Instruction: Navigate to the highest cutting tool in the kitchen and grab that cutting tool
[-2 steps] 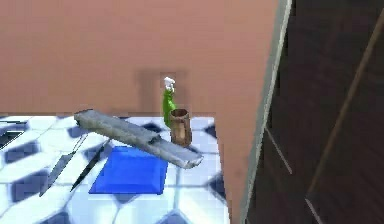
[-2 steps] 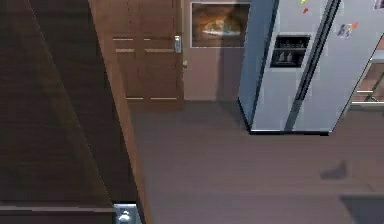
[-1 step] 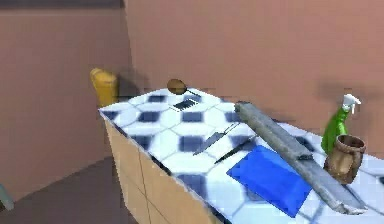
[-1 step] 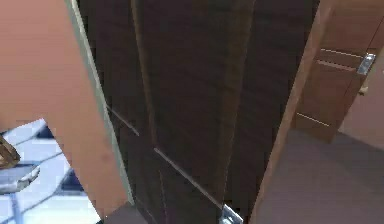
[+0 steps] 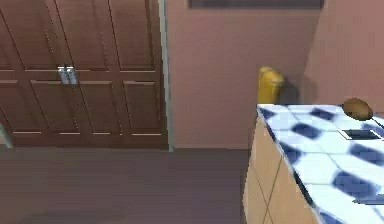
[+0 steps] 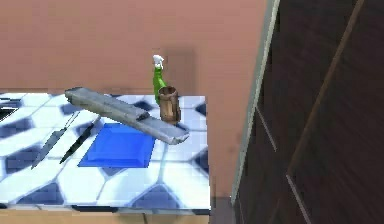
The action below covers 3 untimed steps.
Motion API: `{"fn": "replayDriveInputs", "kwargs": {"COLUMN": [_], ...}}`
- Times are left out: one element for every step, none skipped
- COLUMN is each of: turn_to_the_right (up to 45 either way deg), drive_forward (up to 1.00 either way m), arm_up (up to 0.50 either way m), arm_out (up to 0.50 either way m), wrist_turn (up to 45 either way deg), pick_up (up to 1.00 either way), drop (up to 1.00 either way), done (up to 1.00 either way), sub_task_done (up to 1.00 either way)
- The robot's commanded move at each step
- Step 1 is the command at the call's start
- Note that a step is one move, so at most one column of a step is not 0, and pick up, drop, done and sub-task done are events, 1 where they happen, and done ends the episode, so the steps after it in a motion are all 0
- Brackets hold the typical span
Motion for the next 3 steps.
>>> {"fn": "replayDriveInputs", "kwargs": {"turn_to_the_right": [-24.0,0.0,0.0], "drive_forward": [0.00,0.00,0.00], "arm_up": [0.00,0.50,0.38], "arm_out": [0.00,0.00,0.00], "wrist_turn": [0.0,0.0,0.0], "pick_up": [0.00,0.00,0.00], "drop": [0.00,0.00,0.00], "done": [0.00,0.00,0.00], "sub_task_done": [0.00,0.00,0.00]}}
